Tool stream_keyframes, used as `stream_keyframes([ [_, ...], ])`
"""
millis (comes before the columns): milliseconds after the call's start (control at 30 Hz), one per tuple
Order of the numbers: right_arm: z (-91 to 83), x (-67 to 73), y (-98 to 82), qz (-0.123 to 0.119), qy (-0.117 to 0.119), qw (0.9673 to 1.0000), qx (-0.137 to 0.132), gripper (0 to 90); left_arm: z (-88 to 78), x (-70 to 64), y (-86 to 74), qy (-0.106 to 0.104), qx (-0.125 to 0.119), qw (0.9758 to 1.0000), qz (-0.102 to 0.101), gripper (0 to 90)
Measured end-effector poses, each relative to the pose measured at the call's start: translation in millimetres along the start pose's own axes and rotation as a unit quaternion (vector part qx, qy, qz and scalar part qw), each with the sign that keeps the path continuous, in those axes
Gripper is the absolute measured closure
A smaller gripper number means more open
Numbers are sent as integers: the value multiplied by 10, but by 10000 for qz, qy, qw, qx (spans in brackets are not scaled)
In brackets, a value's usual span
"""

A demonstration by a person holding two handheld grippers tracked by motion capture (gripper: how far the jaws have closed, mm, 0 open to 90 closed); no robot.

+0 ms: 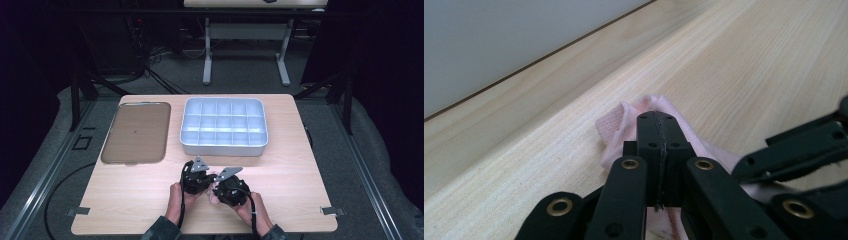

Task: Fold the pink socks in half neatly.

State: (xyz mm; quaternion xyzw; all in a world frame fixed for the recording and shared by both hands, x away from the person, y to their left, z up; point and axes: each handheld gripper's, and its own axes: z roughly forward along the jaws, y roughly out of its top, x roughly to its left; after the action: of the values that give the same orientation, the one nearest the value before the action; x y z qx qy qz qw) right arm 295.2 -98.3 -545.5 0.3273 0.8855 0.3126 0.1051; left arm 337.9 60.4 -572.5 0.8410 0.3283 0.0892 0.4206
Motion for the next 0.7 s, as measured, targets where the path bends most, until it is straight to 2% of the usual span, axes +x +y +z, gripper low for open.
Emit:
stream_keyframes([
  [133,35,41,-20,-132,-27,9999,90,829,0,-6,-4,16,-1,10000,41,900],
  [200,81,19,-56,-95,68,9999,74,832,-4,-1,-11,5,-12,10000,18,900],
  [233,89,6,-73,10,138,9999,-19,832,-3,-1,-14,-3,-24,10000,4,900],
  [300,82,-21,-85,11,187,9998,-5,826,-2,-3,-15,3,-28,10000,6,900],
  [433,44,-61,-82,26,384,9992,53,756,-2,-3,-14,8,-29,10000,-12,900],
  [567,-65,-144,-95,167,725,9972,9,713,-1,-6,-13,23,-31,10000,-10,900],
  [700,-198,-251,-93,470,766,9959,-45,642,1,-10,-14,43,-39,10000,-22,900],
])
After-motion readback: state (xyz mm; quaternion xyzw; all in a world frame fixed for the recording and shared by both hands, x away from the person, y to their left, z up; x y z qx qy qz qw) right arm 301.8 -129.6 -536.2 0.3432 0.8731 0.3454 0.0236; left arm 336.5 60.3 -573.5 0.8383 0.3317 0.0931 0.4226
